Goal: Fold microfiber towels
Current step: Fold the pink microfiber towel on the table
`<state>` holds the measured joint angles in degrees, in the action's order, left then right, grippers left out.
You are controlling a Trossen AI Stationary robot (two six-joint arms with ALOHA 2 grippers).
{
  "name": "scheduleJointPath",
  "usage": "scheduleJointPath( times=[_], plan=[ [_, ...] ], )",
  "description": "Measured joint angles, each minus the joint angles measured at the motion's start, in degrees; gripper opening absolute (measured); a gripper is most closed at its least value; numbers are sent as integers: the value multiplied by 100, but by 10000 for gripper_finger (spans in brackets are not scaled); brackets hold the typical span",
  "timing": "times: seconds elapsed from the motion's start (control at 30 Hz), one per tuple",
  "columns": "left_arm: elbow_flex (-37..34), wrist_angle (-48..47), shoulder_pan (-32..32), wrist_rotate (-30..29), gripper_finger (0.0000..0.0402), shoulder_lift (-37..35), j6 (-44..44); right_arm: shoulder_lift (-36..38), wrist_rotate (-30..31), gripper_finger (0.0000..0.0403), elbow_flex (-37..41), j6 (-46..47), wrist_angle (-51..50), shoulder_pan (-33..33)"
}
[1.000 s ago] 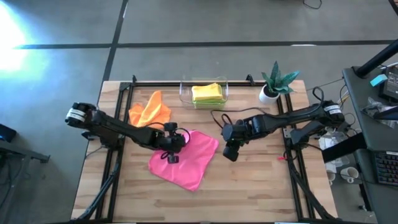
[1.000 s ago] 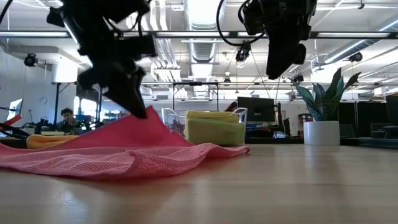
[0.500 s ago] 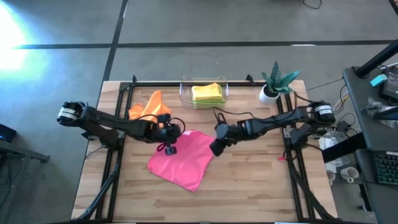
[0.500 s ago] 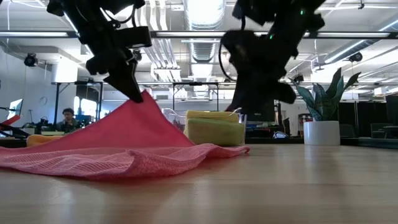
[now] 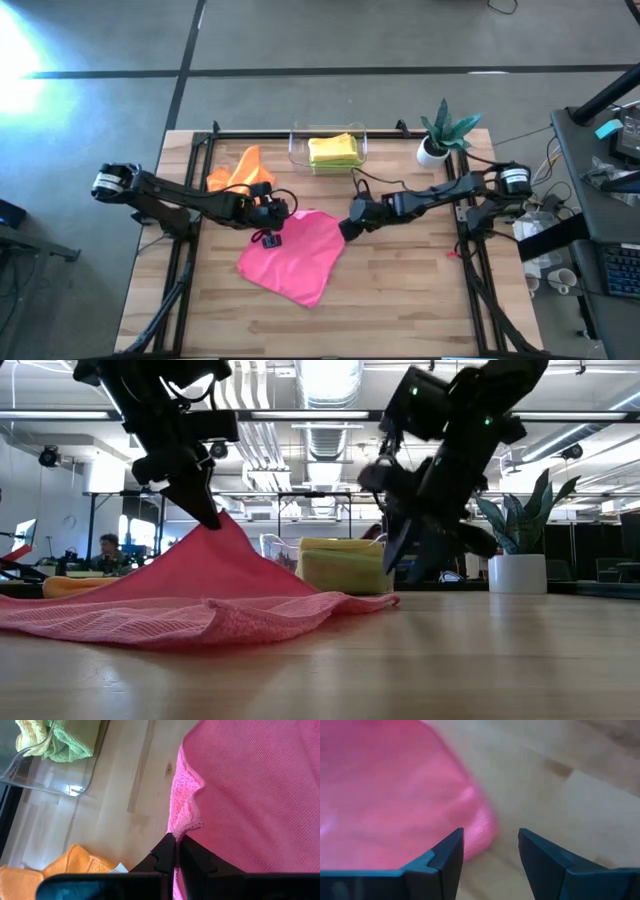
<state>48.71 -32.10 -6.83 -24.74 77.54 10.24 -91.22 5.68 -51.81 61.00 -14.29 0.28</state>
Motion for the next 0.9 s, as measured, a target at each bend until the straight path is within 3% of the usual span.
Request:
scheduleJointPath(
  times=[0.17, 0.43, 0.6, 0.77, 0.9],
  plan=[
    [0, 11, 0, -1, 8, 0, -4, -436, 3, 178, -18, -9, 226, -71],
    [0, 9, 9, -1, 8, 0, -2, -763, -535, 164, -39, -294, 852, -91],
    [0, 9, 9, -1, 8, 0, 0, -769, -889, 111, -34, -404, 802, -110],
    [0, 11, 9, -1, 8, 0, 2, -711, -930, 23, -20, -541, 757, -108],
    [44, -3, 9, 25, 8, 0, 30, -407, -938, 11, 20, -898, 575, -46]
  ],
)
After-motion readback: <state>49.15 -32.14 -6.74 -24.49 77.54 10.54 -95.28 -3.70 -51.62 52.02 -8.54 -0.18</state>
